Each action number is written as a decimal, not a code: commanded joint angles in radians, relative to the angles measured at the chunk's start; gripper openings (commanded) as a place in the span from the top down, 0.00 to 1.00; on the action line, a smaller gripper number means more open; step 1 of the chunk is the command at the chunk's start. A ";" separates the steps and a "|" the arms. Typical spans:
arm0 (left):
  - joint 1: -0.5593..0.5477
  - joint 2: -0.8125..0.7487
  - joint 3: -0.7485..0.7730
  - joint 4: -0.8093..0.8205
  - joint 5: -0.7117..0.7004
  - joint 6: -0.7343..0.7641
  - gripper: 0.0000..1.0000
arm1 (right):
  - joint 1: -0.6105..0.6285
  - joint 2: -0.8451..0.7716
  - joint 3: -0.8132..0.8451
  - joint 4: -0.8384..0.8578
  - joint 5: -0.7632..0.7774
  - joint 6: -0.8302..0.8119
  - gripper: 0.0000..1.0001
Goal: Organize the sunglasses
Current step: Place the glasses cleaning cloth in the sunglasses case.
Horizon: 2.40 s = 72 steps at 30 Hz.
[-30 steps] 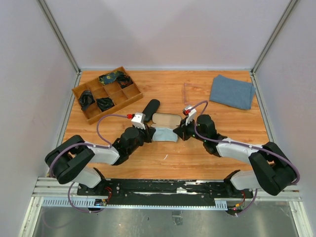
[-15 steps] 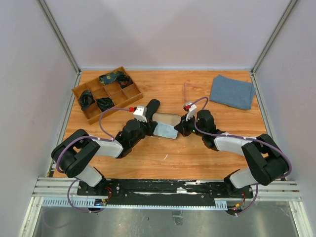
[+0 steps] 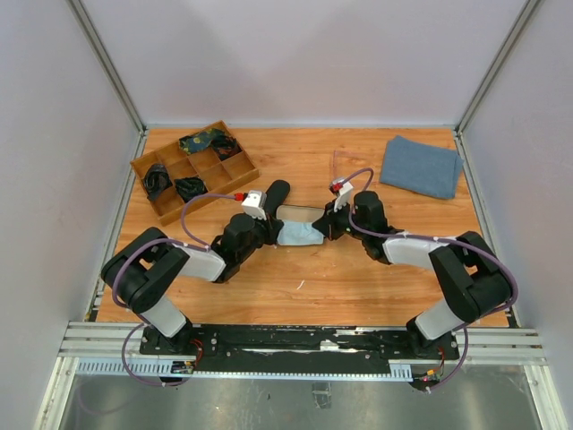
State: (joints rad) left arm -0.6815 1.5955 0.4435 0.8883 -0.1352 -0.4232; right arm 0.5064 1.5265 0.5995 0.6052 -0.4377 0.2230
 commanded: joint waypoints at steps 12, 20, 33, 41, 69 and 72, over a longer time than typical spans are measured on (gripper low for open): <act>0.042 0.064 0.054 0.057 0.040 0.012 0.99 | -0.059 0.068 0.048 0.063 -0.055 -0.002 0.99; 0.050 0.099 0.078 0.061 0.053 0.013 0.99 | -0.068 0.102 0.073 0.067 -0.072 -0.003 0.99; 0.063 0.135 0.090 0.071 0.068 0.013 0.99 | -0.083 0.143 0.080 0.083 -0.090 0.005 0.99; 0.068 0.154 0.094 0.079 0.075 0.011 0.99 | -0.091 0.163 0.086 0.091 -0.100 0.008 0.99; 0.082 0.179 0.096 0.077 0.096 -0.006 0.72 | -0.108 0.220 0.108 0.096 -0.129 0.023 0.78; 0.083 0.161 0.089 0.064 0.080 -0.008 0.46 | -0.112 0.212 0.100 0.099 -0.119 0.027 0.66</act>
State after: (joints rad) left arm -0.6090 1.7718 0.5259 0.9401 -0.0460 -0.4301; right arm 0.4137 1.7332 0.6815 0.6754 -0.5499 0.2443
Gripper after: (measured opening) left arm 0.436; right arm 0.285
